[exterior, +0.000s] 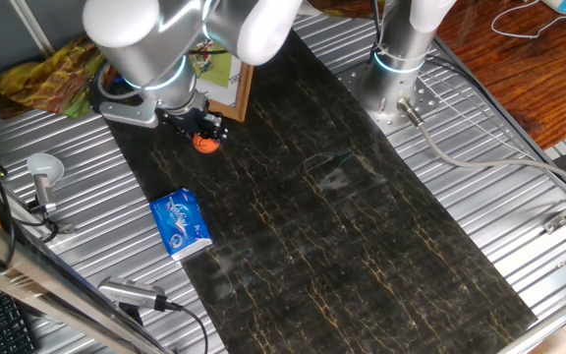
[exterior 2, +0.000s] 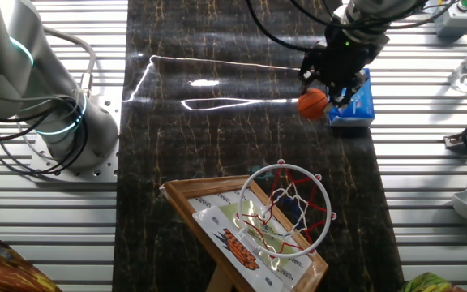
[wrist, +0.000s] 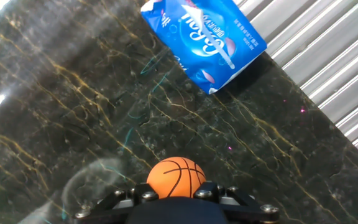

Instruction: Grab a basketball, release it and shoot it into the basket

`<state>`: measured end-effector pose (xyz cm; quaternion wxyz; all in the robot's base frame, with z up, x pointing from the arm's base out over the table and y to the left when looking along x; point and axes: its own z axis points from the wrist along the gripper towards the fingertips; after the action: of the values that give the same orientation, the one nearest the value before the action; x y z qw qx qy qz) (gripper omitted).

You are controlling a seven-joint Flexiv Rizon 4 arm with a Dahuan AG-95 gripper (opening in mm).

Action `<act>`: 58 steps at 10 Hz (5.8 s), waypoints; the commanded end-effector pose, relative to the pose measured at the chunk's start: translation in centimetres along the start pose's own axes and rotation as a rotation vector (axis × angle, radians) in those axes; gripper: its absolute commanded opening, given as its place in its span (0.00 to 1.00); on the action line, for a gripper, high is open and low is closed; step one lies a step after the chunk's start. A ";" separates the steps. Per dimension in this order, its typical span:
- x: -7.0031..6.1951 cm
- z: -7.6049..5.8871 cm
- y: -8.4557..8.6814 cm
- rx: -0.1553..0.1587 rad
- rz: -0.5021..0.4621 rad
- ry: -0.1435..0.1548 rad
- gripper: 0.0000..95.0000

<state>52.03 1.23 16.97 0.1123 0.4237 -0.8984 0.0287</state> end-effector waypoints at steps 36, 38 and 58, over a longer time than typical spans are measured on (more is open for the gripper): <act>21.6 -7.3 -8.7 0.088 -0.187 0.055 0.00; 21.6 -6.5 -8.9 0.095 -0.191 0.051 0.00; 21.8 -5.9 -8.4 0.079 -0.195 0.052 0.60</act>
<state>45.99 -19.68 27.40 0.1188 0.5159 -0.8459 0.0645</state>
